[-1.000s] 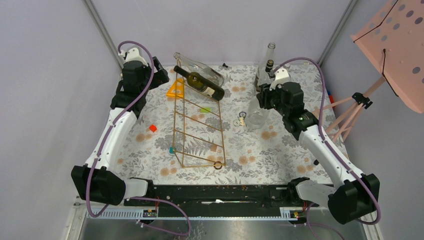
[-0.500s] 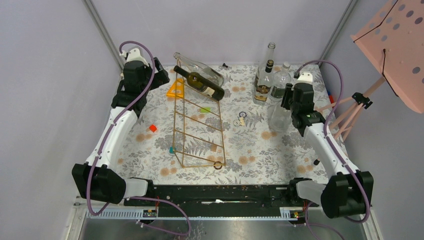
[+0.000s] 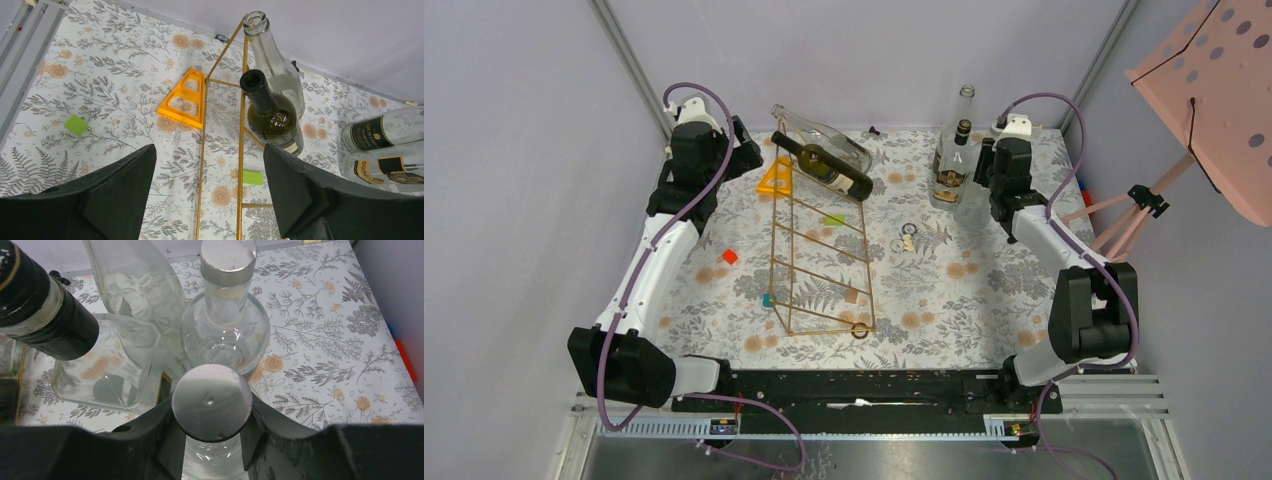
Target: Take the wine bottle off the wine rack
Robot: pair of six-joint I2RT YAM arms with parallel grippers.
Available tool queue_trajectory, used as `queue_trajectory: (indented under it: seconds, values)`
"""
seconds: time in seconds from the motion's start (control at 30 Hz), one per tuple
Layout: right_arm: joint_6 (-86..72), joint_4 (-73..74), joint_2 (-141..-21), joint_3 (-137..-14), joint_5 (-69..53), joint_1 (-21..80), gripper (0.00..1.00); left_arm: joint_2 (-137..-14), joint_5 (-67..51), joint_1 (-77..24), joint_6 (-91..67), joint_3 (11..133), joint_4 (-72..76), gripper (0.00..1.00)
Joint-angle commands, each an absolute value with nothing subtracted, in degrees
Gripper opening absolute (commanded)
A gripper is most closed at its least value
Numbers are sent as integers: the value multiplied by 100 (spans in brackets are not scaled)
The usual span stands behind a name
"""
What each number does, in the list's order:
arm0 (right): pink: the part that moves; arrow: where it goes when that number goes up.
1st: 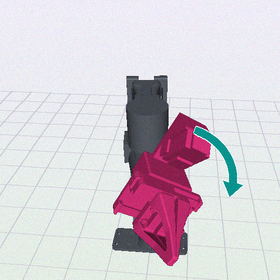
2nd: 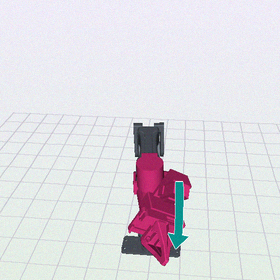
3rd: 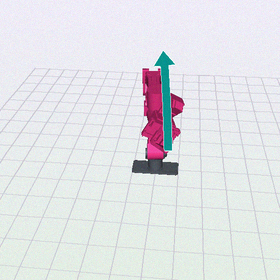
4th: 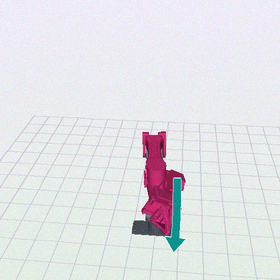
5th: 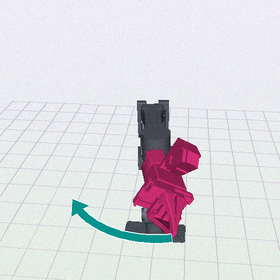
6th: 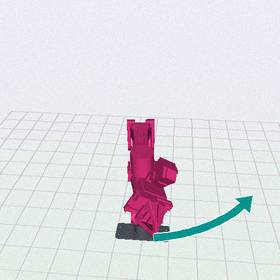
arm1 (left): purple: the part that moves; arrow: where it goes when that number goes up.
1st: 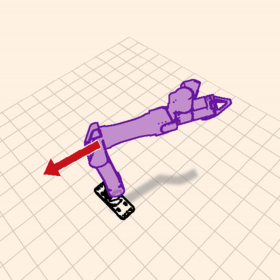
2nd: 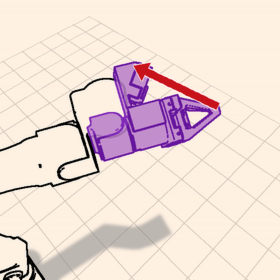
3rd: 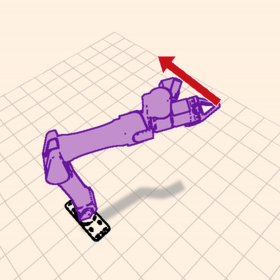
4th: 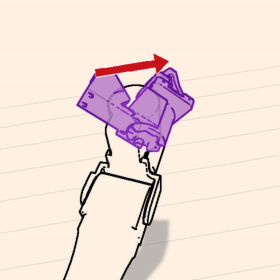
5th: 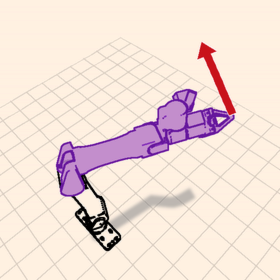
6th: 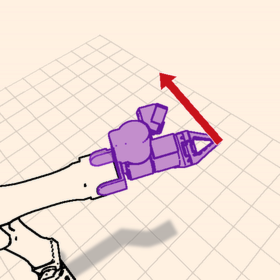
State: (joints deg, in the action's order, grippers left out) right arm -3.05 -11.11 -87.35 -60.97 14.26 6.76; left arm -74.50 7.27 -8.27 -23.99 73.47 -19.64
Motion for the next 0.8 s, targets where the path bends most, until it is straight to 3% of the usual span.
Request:
queue_trajectory:
  seconds: [0.0, 0.17, 0.43, 0.53, 0.77]
  values:
    - [-390, -2793, -8663, -6468, 1333, 635, 3, -7425, 650, -791, -2338, 7550, -1731, 84]
    - [-478, -2961, -8701, -6241, 1122, 633, 31, -7435, 655, -791, -2329, 7550, -1732, 84]
    - [-190, -3126, -8368, -6004, 828, 626, 65, -7488, 592, -791, -2329, 7572, -1740, 84]
    - [-45, -3096, -8178, -5974, 803, 633, 70, -7488, 589, -787, -2314, 7570, -1740, 84]
    - [163, -2897, -7364, -5960, 1062, 632, 71, -7528, 567, -789, -2303, 7606, -1766, 84]
